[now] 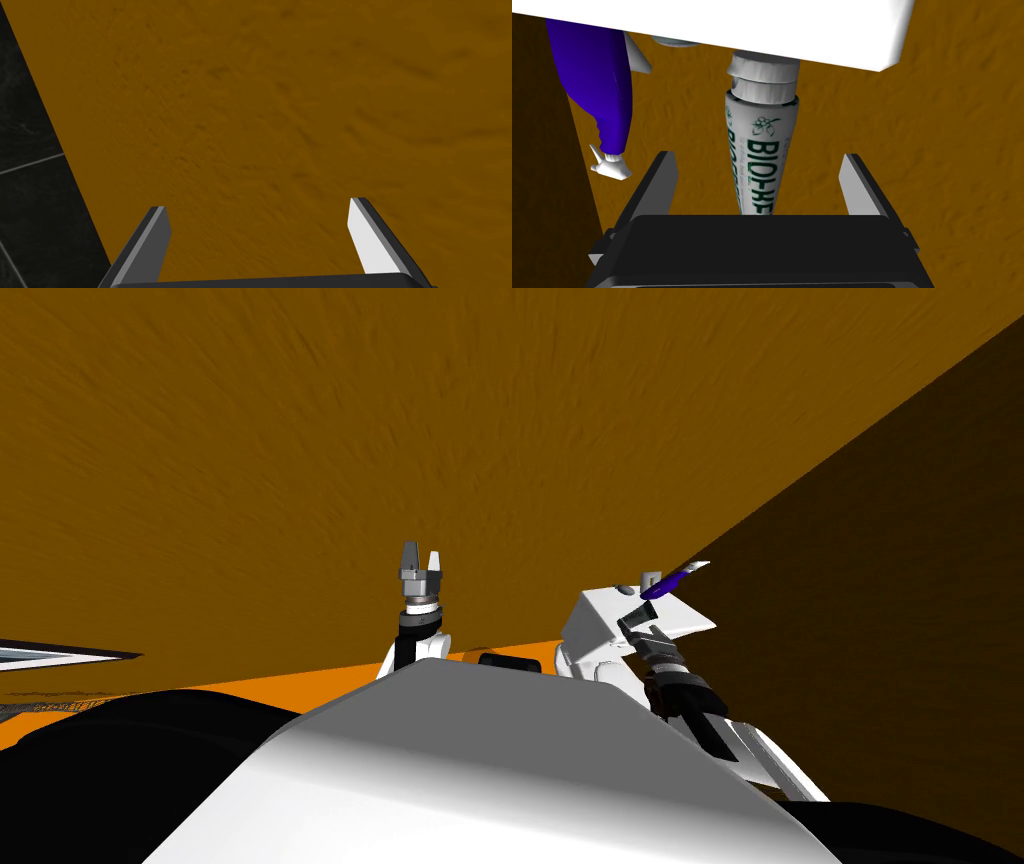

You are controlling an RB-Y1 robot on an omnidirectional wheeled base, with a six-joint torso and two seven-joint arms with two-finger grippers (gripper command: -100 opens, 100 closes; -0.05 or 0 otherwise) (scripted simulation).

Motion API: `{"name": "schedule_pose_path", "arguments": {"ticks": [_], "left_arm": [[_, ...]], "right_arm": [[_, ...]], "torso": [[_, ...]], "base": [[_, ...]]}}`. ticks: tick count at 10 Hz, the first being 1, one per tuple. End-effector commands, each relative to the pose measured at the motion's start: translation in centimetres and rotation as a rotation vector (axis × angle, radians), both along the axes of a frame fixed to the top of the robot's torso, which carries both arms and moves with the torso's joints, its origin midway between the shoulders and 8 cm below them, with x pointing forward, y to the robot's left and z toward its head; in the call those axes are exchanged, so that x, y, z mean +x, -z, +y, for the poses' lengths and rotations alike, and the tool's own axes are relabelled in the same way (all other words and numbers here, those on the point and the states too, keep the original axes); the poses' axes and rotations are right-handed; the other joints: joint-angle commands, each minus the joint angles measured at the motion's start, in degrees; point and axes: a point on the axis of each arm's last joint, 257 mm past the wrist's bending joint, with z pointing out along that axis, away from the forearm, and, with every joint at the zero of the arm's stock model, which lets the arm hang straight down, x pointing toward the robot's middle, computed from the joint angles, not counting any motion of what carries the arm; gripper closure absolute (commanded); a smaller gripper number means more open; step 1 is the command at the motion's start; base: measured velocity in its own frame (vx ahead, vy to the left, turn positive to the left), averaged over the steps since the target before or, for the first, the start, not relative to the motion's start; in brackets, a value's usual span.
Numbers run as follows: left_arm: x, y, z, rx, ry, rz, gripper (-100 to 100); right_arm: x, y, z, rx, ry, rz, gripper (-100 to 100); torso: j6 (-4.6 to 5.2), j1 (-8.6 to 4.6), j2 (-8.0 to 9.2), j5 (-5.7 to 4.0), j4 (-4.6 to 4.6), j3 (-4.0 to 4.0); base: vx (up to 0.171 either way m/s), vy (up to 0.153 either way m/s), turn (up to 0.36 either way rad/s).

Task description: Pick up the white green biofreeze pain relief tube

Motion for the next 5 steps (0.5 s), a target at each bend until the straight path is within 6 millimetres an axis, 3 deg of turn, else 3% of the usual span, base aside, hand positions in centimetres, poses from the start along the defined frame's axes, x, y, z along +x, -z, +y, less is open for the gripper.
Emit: {"name": "schedule_pose_path", "arguments": {"ticks": [1,3,4,5], "left_arm": [[0.0,0.0,0.0,0.0,0.0,0.0,0],[0.0,0.0,0.0,0.0,0.0,0.0,0],[0.0,0.0,0.0,0.0,0.0,0.0,0],[0.0,0.0,0.0,0.0,0.0,0.0,0]], "right_arm": [[1.4,0.5,0.2,0.015,-0.025,-0.005,-100],[2.6,0.9,-0.9,0.019,-0.007,-0.015,-100],[2.2,1.9,-1.7,0.022,0.01,0.005,-100],[3.8,2.6,0.3,0.043,-0.056,0.001,-100]], "torso": [[0.0,0.0,0.0,0.0,0.0,0.0],[0.02,0.04,0.05,0.03,0.03,0.05],[0.01,-0.07,-0.09,0.0,0.0,-0.03],[0.02,-0.11,-0.18,-0.01,-0.02,-0.08]], "base": [[-0.115,0.059,-0.002],[-0.038,0.017,-0.005],[0.006,-0.008,0.006],[-0.072,0.01,-0.004]]}}
